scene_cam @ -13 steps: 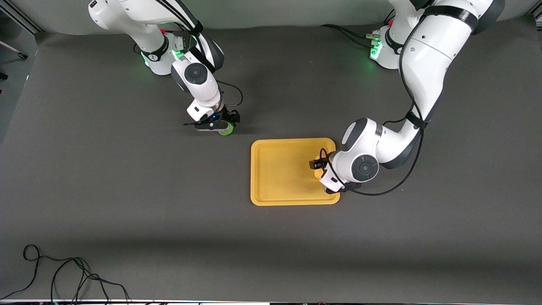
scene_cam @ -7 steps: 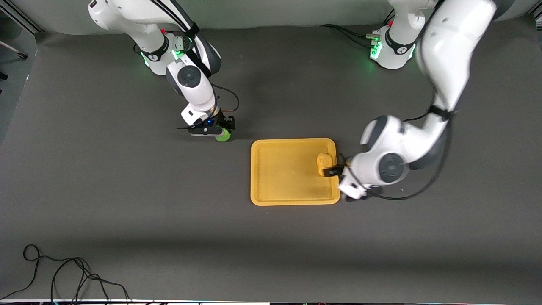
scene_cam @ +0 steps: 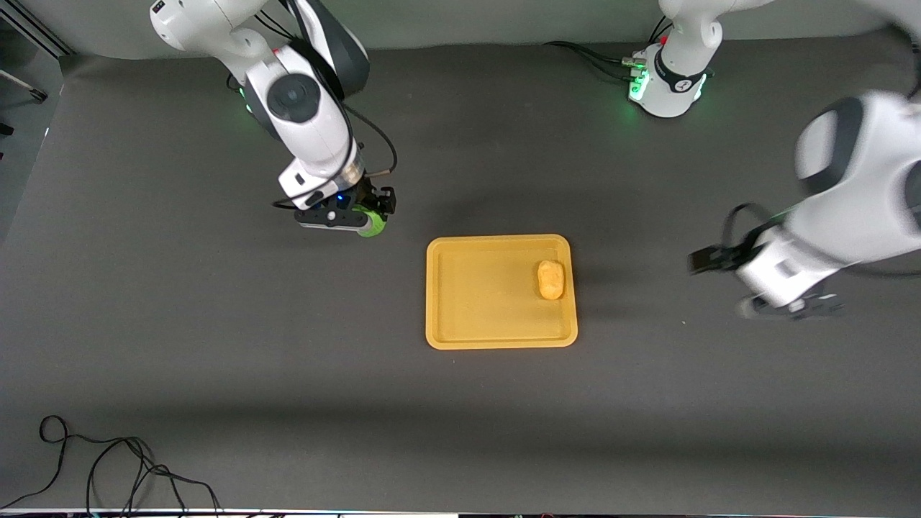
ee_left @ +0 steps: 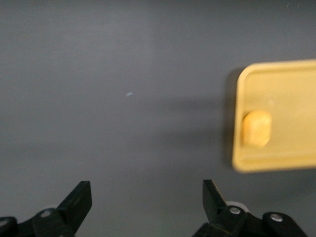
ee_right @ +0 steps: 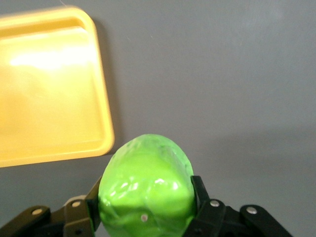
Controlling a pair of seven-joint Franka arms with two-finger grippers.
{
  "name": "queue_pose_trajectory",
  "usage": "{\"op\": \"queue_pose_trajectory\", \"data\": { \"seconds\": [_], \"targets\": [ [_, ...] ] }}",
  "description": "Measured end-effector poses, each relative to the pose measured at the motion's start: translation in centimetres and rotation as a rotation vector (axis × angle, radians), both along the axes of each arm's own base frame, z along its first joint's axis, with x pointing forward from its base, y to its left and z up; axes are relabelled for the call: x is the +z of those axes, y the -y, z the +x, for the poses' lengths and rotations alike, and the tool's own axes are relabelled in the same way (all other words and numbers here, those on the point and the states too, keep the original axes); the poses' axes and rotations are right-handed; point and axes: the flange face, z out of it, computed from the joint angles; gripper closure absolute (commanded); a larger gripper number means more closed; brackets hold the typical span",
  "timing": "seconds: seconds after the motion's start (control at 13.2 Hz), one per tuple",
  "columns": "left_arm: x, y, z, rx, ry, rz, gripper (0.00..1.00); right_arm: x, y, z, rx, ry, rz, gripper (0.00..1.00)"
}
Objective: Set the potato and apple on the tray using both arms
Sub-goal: 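Release the potato and withdraw the left gripper while the right lifts the apple, then lower the green apple onto the tray beside the potato with the right gripper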
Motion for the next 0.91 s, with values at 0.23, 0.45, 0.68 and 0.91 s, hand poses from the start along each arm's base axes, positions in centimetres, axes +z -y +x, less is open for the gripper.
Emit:
{"op": "queue_pose_trajectory", "data": {
  "seconds": [0.23,0.45,0.68,0.91],
  "targets": [
    [4.8,-4.2,-2.8,-0.086,-0.007,0.014,0.00,7.0,-2.1,2.7,0.003,0.044,0.027,0.50],
    [8.4,-4.7,-5.5,-0.127,-0.011,0.033,0.00,7.9,-7.4,6.3,-0.038,0.037,0.016,0.51],
    [11.1,-4.3,-7.7,-0.153,0.001,0.052,0.00,4.2,-16.6,6.7,-0.074,0.019,0.037,0.52],
    [11.6,-4.2,-8.3,-0.181,0.008,0.055,0.00,-2.5,-22.9,5.2,-0.067,0.029,0.036,0.52]
  ]
}}
